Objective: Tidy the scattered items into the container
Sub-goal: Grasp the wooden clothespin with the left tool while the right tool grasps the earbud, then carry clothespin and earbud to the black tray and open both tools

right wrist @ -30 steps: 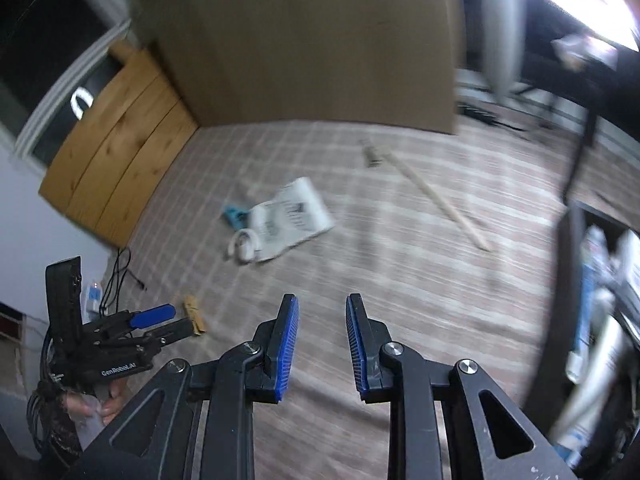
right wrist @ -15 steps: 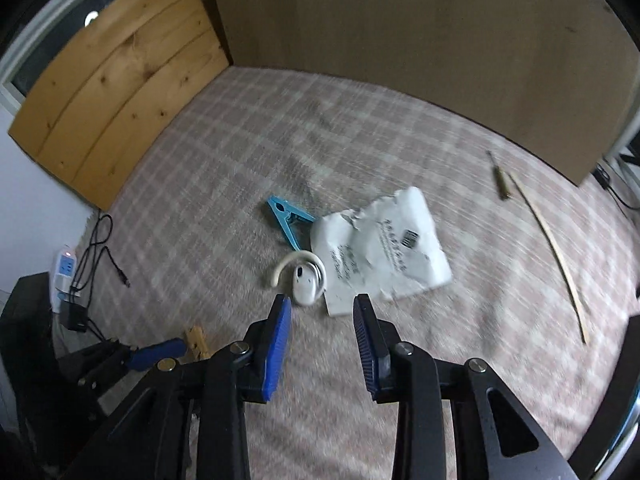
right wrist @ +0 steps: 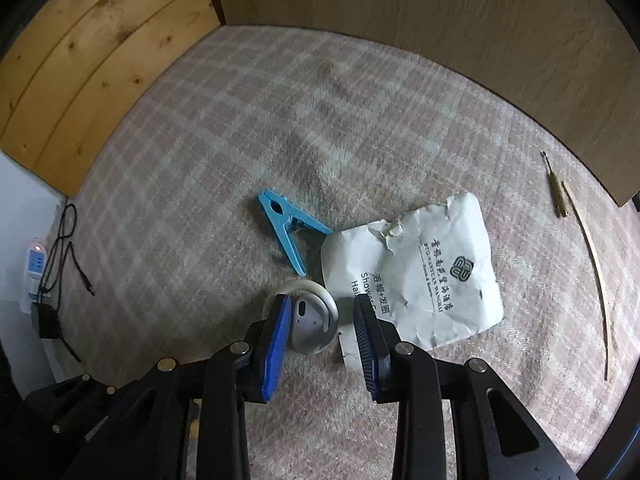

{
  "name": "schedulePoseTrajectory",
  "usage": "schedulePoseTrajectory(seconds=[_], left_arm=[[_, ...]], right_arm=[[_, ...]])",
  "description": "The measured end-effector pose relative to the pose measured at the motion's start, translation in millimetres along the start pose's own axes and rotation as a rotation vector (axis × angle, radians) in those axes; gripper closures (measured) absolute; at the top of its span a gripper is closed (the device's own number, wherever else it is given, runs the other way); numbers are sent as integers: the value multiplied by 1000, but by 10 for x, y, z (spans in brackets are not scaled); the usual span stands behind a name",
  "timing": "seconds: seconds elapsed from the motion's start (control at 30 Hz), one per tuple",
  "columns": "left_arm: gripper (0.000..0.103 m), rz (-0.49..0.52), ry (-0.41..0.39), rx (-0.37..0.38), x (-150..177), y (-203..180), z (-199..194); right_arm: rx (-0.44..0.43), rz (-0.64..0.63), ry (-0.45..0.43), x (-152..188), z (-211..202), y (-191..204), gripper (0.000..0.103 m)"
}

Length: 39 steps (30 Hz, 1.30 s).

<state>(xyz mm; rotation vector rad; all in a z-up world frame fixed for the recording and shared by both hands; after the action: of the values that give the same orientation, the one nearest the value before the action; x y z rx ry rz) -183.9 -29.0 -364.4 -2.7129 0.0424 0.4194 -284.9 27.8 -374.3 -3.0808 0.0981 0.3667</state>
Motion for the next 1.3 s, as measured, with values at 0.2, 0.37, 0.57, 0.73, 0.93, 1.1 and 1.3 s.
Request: schedulePoseTrajectory(seconds=[0.2,0.37,0.57,0.73,0.93,1.1,1.3], left_arm=[[89,13,-9,12,72,-63,-2],[89,6,-16,32,158,-86,-37],[89,30,-36,24,192,-56,-232],[89,68,-50,59,154,-312,-310],[89,166,-39,105,97,-934,-242],[89,273,-12,166,183,-1605,-166],[89,414,44,263,401,-2573,-3]], right_arm=[[-8,-2,-7,114,-51,-1,80],[-55,39,-35,269,-204,-55,80],[-99,88,-75,508,-478,-236,80],[-144,210,-97,764,-660,-505,80],[-158,344,-138,1147,-937,-1063,80],[-134,461,-172,1576,-1164,-1619,80],[-81,600,-206,2314,-1420,-2235,80]])
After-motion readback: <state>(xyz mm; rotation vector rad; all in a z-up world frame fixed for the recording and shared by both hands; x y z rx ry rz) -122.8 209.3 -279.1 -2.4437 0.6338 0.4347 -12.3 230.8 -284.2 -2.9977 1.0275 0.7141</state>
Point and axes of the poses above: each gripper's, at about its wrist camera, not at the fingertips, and z roughly the way its jaws point, y to its left, x to its underside, the point moved 10 cm from there along z, roughly the way its jaws point, and after that the axes turned 11 degrees about x, right-handed, at the moved point
